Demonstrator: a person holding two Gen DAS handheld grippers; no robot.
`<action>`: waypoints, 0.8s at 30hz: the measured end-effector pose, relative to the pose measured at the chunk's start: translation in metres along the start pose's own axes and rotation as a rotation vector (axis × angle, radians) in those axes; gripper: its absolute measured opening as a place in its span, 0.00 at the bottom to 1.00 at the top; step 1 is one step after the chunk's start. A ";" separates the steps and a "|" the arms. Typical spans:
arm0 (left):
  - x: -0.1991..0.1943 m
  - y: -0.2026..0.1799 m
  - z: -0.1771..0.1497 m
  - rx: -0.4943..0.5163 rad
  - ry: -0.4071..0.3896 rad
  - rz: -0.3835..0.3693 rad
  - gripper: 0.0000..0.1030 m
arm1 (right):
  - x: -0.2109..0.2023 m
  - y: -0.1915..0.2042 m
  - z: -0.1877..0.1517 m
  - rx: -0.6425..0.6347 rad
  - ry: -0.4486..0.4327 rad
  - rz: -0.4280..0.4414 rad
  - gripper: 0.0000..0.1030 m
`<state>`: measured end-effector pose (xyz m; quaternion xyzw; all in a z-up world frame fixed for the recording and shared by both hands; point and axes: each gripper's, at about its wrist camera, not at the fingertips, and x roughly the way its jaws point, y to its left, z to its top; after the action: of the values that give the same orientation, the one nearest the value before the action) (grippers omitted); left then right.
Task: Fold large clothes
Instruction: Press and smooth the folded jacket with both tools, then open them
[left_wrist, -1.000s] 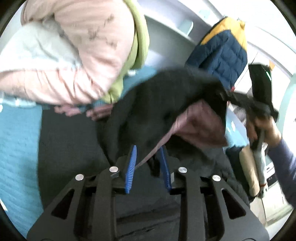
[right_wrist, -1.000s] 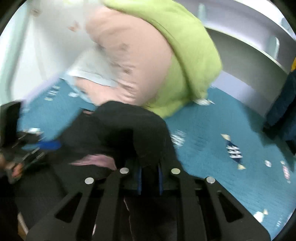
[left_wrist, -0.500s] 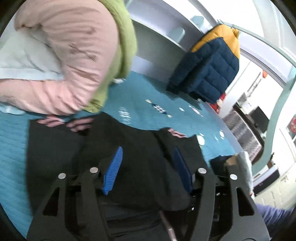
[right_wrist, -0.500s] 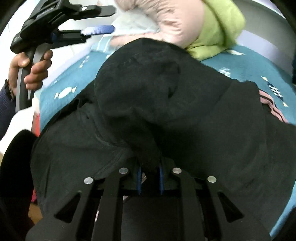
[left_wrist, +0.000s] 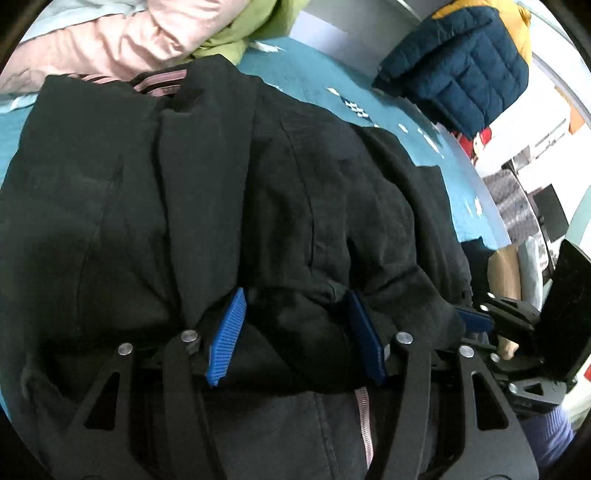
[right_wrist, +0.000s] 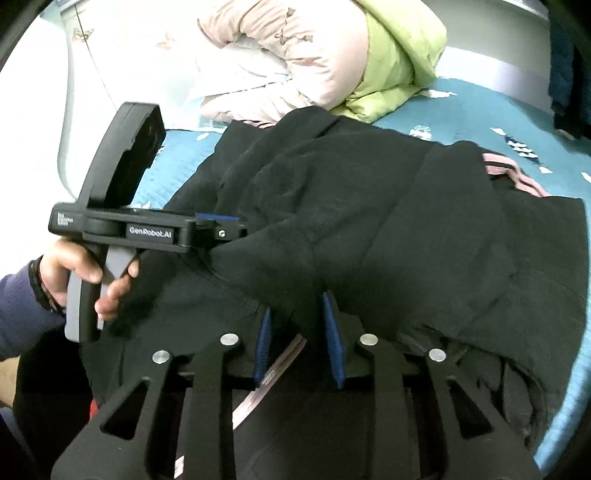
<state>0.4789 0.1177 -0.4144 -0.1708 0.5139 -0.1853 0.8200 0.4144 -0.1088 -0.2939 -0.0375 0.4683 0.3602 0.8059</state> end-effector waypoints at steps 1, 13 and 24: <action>0.000 0.000 -0.004 0.000 -0.004 0.007 0.56 | -0.007 -0.001 0.000 0.021 -0.011 0.013 0.36; -0.003 -0.006 -0.026 0.019 -0.039 0.057 0.56 | 0.024 -0.043 0.011 0.401 0.020 -0.095 0.21; 0.024 -0.009 -0.040 0.083 -0.035 0.142 0.56 | 0.072 -0.068 -0.013 0.513 0.091 -0.167 0.11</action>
<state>0.4512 0.0946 -0.4448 -0.1028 0.5022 -0.1449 0.8463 0.4687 -0.1251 -0.3764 0.1132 0.5751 0.1600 0.7943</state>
